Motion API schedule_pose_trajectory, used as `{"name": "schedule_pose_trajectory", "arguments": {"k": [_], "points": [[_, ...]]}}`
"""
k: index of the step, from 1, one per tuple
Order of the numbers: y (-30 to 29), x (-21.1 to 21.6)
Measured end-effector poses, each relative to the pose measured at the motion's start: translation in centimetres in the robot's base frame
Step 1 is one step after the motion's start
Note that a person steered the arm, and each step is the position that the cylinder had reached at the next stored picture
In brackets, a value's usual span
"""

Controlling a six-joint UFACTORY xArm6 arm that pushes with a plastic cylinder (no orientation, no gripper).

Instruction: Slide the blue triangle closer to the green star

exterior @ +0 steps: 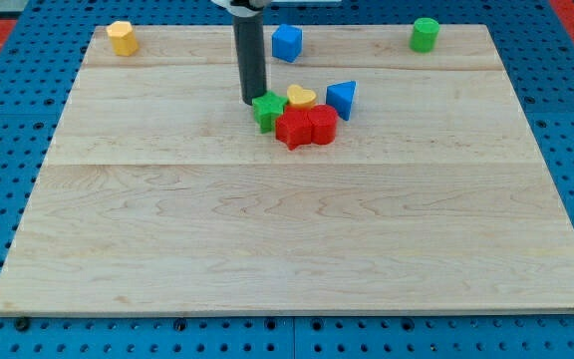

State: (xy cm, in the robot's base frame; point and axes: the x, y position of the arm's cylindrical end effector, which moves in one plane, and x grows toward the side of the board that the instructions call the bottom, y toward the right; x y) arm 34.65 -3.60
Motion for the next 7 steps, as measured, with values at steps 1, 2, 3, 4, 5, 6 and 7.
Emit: {"name": "schedule_pose_trajectory", "arguments": {"k": [1, 2, 3, 4, 5, 6, 7], "points": [[0.4, 0.0], [0.4, -3.6], [1.9, -4.4], [5.8, -1.8], [7.5, 0.6], [8.8, 2.9], [11.8, 4.2]]}}
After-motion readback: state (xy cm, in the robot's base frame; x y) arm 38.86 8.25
